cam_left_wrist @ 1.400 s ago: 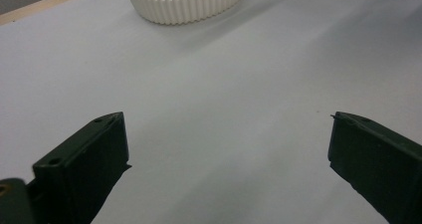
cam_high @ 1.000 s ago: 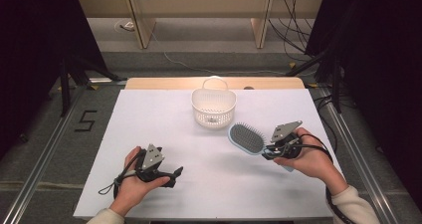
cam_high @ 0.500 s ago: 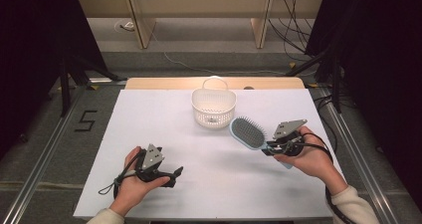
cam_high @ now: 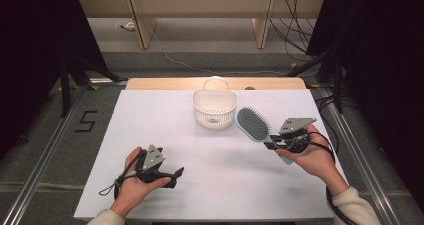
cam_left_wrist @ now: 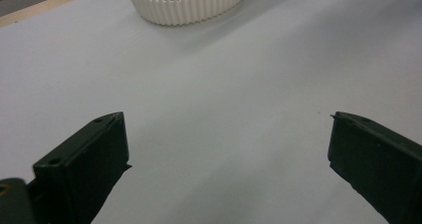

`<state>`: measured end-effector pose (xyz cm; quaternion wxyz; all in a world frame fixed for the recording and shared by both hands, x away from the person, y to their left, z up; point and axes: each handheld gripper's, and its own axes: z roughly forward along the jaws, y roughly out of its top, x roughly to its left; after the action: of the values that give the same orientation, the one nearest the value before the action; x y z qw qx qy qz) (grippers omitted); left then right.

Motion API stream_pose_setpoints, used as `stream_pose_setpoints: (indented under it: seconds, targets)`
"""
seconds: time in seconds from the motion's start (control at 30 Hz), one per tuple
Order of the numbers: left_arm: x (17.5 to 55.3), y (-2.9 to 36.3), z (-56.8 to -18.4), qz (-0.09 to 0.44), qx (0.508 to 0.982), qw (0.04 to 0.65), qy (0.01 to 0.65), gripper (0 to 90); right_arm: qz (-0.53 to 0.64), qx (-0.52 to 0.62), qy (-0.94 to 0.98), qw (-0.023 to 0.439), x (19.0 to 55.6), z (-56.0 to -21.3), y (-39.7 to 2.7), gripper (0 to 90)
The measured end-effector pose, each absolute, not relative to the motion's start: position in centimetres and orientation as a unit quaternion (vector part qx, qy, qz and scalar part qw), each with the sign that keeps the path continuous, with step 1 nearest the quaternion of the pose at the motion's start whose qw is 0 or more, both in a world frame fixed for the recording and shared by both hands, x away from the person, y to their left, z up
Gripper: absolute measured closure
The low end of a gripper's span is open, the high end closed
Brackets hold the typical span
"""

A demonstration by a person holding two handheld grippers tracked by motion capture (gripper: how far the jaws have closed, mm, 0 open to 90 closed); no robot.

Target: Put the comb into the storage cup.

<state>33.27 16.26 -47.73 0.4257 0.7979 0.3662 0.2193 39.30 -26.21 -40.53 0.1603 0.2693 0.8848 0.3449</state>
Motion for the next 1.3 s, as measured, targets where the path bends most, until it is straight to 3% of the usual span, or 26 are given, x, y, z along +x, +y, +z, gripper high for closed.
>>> stream_pose_setpoints:
  seconds: [1.3]
  targets:
    - [33.3, 16.3, -47.7, 0.221, 0.797, 0.426, 0.366, 2.0, 0.449, 0.319, 0.809, 0.205, 39.6, -39.0, -26.8, 70.5]
